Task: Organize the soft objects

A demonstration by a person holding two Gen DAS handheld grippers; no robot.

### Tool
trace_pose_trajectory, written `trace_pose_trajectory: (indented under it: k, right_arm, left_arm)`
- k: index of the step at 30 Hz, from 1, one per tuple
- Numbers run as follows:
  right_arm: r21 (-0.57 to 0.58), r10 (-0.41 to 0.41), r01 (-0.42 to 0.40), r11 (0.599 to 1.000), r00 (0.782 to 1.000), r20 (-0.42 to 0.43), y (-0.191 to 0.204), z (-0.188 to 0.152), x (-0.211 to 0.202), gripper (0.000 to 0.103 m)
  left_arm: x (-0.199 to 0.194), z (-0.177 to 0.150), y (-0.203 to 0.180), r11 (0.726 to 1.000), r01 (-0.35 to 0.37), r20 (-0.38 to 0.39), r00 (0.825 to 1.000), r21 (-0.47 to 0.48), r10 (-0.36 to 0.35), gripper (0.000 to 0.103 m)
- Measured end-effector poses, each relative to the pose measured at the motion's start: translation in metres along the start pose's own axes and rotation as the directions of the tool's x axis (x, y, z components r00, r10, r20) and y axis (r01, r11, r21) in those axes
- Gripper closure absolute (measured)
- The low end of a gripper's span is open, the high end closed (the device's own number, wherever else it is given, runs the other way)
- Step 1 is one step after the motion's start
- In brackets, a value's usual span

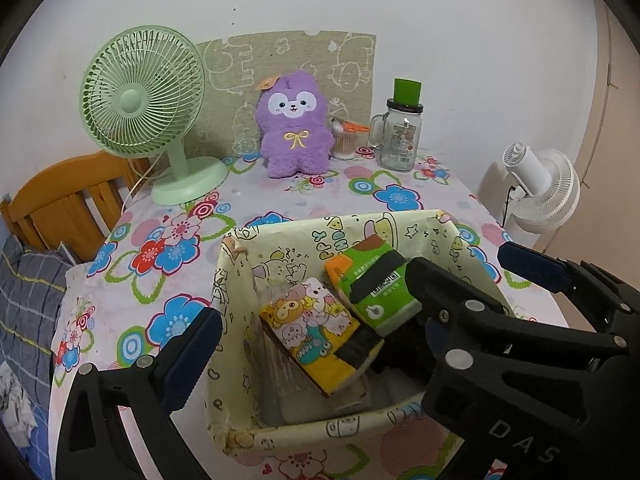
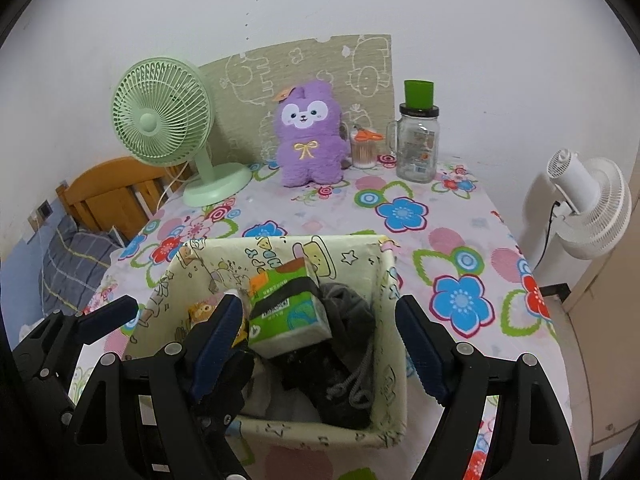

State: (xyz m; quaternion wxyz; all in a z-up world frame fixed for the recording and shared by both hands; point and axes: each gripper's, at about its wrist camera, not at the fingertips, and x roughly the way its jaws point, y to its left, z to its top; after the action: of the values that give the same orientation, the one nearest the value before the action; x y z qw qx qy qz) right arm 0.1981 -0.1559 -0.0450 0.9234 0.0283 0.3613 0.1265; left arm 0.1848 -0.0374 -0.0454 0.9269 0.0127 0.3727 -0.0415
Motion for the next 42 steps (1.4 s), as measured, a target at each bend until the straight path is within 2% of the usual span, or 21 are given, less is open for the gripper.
trace_pose_trajectory:
  k: [30, 35, 42]
  right_arm:
    - [0.029, -0.071, 0.068, 0.997, 0.993, 0.098, -0.010, -0.031, -0.078, 0.022]
    - [0.040, -0.083, 0.079, 0.996, 0.988, 0.126, -0.014, -0.036, -0.094, 0.017]
    - [0.044, -0.099, 0.093, 0.995, 0.983, 0.155, -0.017, -0.044, -0.115, 0.016]
  left_arm:
    - [-0.067, -0.030, 0.006, 0.999, -0.004, 0.097, 0.995, -0.032, 0.007, 0.000]
    - [-0.082, -0.035, 0.009, 0.999, -0.014, 0.123, 0.992, -0.042, 0.019, 0.000]
    - [-0.101, -0.042, 0.014, 0.998, -0.022, 0.155, 0.987, -0.053, 0.030, 0.000]
